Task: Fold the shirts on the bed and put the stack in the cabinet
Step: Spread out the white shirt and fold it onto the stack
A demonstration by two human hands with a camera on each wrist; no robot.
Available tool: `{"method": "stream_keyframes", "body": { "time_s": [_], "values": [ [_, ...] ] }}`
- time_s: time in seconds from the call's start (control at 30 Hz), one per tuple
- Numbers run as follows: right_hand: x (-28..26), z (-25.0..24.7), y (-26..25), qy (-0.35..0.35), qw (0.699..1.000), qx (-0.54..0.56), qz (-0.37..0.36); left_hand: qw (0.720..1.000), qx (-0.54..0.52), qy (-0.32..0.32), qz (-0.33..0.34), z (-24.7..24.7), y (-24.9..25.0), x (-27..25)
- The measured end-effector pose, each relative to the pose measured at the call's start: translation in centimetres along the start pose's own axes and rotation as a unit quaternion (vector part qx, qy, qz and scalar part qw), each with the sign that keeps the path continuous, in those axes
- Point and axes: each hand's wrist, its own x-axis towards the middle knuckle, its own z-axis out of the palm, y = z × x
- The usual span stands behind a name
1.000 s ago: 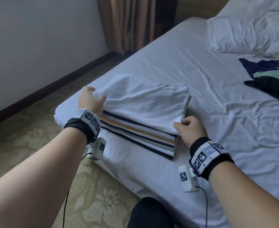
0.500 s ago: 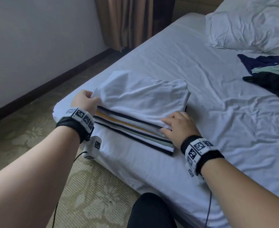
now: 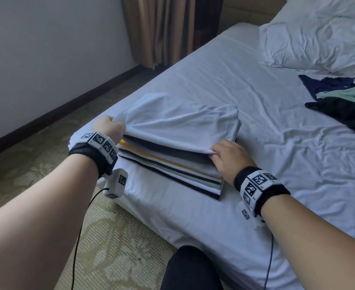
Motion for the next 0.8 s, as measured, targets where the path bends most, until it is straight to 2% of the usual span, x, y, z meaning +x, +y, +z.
{"method": "stream_keyframes", "body": {
  "time_s": [0.23,0.3,0.33,0.4,0.47,0.5,0.53,0.63,0.8],
  "values": [
    [-0.8,0.0,0.2,-0.069,0.996,0.052,0.0,0.998,0.054,-0.004,-0.031,-0.3,-0.6,-1.5],
    [-0.7,0.3,0.2,-0.088,0.995,0.057,0.004,0.994,0.094,0.044,-0.027,0.2,-0.2,-2.3],
    [-0.6,0.4,0.3,-0.087,0.994,0.06,0.004,0.992,0.103,0.078,-0.005,0.6,0.2,-2.7],
    [-0.3,0.4,0.4,-0.071,0.996,0.058,0.001,0.979,0.127,0.117,0.107,2.7,0.5,-2.9],
    [0.3,0.4,0.2,-0.061,0.997,0.051,-0.001,0.951,0.187,0.051,0.239,5.4,1.1,-3.4],
    [0.7,0.2,-0.1,-0.057,0.997,0.05,-0.004,0.934,0.224,0.0,0.278,6.7,1.5,-3.6],
    [1.3,0.1,-0.4,-0.054,0.997,0.048,-0.011,0.921,0.256,-0.051,0.289,7.8,1.8,-3.8],
    [3.7,0.4,-0.5,-0.102,0.995,-0.012,-0.01,0.905,0.294,-0.163,0.259,10.0,1.9,-2.8],
    [6.8,3.2,2.6,-0.202,0.974,-0.099,0.032,0.894,0.319,-0.232,0.215,11.0,2.0,-0.3]
  ]
}}
